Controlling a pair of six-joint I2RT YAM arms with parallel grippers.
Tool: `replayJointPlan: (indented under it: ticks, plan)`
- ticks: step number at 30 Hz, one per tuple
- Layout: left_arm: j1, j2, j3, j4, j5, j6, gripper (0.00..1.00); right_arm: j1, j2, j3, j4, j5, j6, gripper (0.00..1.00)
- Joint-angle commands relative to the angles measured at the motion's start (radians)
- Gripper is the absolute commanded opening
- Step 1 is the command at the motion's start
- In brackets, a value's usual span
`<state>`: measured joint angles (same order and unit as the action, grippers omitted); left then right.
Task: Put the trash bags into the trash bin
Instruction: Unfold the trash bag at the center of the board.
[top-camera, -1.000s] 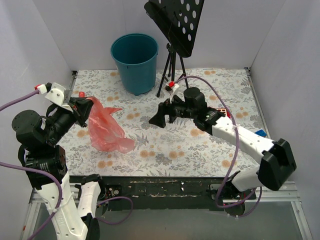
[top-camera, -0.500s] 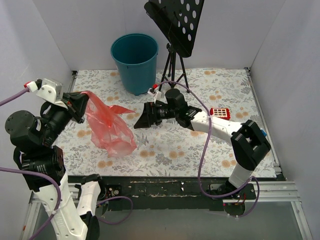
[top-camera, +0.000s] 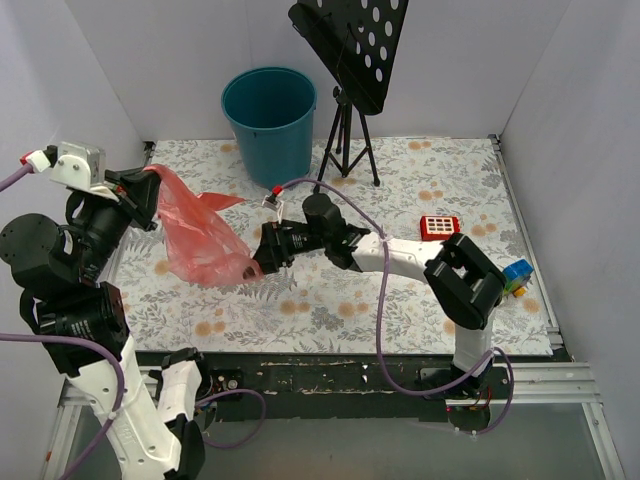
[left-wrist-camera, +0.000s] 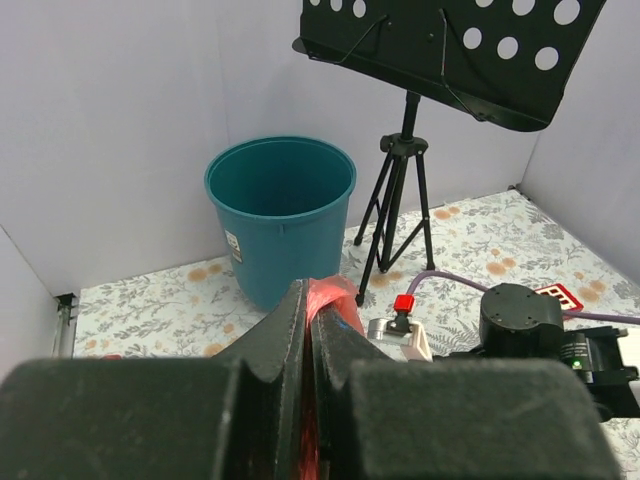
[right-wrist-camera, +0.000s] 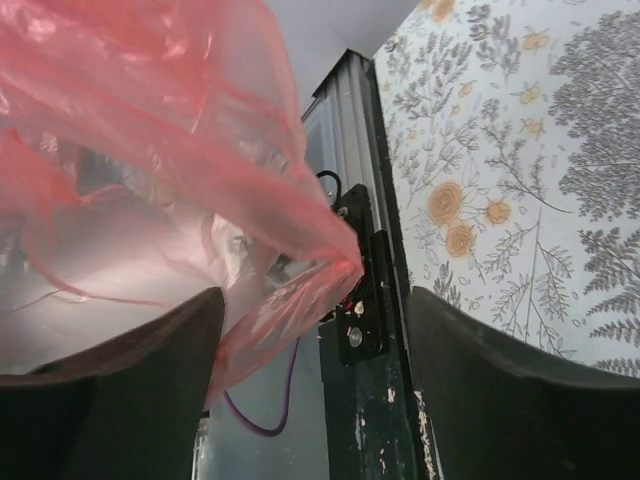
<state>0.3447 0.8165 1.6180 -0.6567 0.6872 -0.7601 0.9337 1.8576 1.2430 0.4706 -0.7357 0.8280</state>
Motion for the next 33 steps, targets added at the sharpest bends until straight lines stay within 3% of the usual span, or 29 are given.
replayJointPlan:
  ticks: [1,4,6,8,11,14,15,18,23,25,27,29,33]
  plan:
    - [0.01,-0.02,0.008,0.005,-0.023,0.005,0.0,-0.003,0.026,0.078,0.223,-0.119,0.068,0.74]
    - [0.013,-0.042,-0.012,-0.015,-0.021,0.031,0.0,-0.004,0.014,0.085,0.296,-0.154,0.042,0.51]
    - [0.013,-0.053,-0.029,-0.024,-0.025,0.044,0.0,-0.006,-0.017,0.076,0.326,-0.192,-0.016,0.17]
    - [0.011,-0.06,-0.058,-0.037,-0.014,0.068,0.0,-0.015,-0.061,0.047,0.256,-0.179,-0.1,0.03]
    - [0.011,-0.057,-0.101,-0.098,-0.031,0.136,0.0,-0.053,-0.167,-0.01,-0.011,-0.05,-0.356,0.01]
    - [0.011,-0.033,-0.151,-0.193,-0.044,0.234,0.0,-0.073,-0.283,0.012,-0.393,0.288,-0.721,0.01]
    - [0.011,-0.027,-0.162,-0.216,-0.044,0.261,0.0,-0.072,-0.323,0.0,-0.444,0.415,-0.818,0.01]
    - [0.013,-0.005,-0.193,-0.241,-0.031,0.298,0.0,-0.072,-0.437,-0.045,-0.442,0.707,-1.031,0.01]
    - [0.011,0.047,-0.205,-0.296,0.141,0.36,0.0,-0.062,-0.537,-0.03,-0.417,0.78,-1.233,0.01]
    - [0.01,0.067,-0.19,-0.395,0.327,0.474,0.0,-0.027,-0.577,-0.046,-0.374,0.814,-1.312,0.01]
    - [0.011,0.082,-0.168,-0.583,0.417,0.717,0.0,0.026,-0.63,-0.103,-0.308,0.855,-1.398,0.01]
    - [0.01,0.087,-0.207,-0.627,0.346,0.755,0.0,0.053,-0.685,-0.157,-0.311,0.869,-1.432,0.01]
    - [-0.033,0.128,-0.396,-0.5,-0.031,0.549,0.0,0.062,-0.722,-0.229,-0.466,0.932,-1.379,0.01]
